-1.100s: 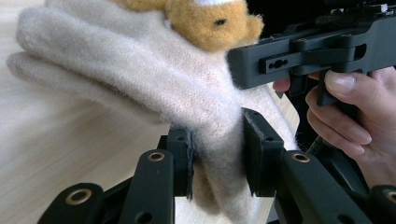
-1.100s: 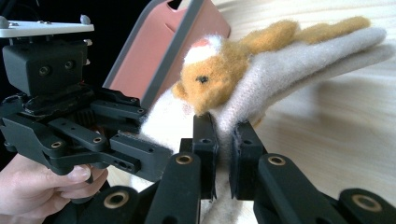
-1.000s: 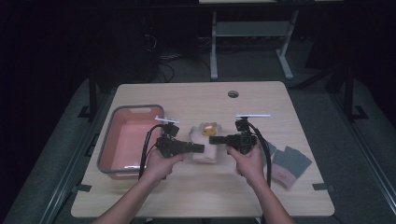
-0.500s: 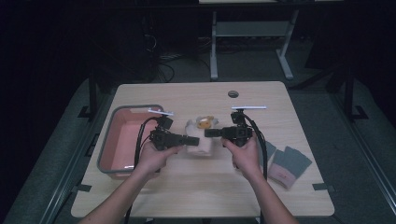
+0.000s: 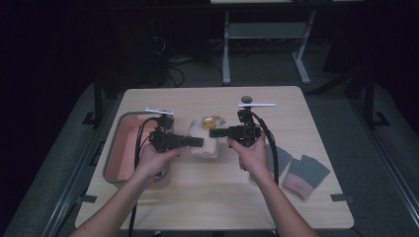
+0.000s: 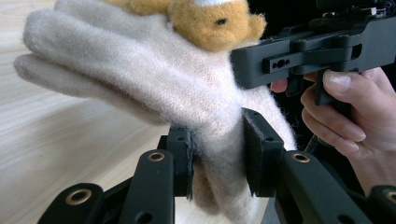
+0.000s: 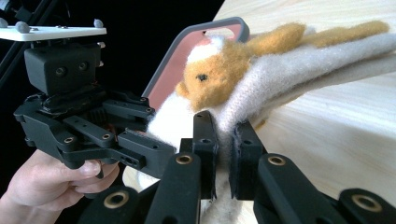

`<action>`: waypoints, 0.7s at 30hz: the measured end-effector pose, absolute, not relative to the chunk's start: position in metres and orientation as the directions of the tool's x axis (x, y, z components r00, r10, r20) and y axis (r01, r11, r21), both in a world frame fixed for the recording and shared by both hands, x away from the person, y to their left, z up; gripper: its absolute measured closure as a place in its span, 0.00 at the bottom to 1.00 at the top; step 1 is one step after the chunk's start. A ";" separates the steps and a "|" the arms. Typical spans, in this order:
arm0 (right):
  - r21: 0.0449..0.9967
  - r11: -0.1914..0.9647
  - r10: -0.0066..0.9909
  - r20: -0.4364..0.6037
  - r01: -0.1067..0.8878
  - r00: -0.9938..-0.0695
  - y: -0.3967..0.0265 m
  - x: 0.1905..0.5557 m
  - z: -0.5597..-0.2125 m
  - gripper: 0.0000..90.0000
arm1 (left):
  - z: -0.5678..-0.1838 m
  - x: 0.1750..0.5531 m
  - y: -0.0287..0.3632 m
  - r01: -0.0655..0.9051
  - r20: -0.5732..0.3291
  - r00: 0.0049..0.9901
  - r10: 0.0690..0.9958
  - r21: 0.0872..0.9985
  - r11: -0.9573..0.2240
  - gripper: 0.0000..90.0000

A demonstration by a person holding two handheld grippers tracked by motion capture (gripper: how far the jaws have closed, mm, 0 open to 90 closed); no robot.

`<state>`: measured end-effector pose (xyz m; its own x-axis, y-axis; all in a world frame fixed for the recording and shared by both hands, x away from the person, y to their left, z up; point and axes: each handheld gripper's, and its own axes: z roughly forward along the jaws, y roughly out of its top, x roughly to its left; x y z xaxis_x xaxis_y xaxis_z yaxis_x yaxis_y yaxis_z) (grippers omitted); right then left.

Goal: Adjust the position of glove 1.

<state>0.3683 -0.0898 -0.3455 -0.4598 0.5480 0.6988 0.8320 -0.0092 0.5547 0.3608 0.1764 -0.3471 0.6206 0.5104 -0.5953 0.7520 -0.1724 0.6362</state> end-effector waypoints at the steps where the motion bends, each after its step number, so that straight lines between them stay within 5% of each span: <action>1: 0.553 -0.009 0.546 0.701 0.833 -0.459 -0.088 0.369 -0.345 0.92 | -0.346 0.361 0.178 0.757 -0.600 0.614 0.513 0.631 -0.167 0.74; 21: 0.574 0.019 0.523 0.692 0.819 -0.497 -0.061 0.377 -0.330 0.92 | -0.331 0.362 0.206 0.747 -0.589 0.617 0.521 0.647 -0.153 0.74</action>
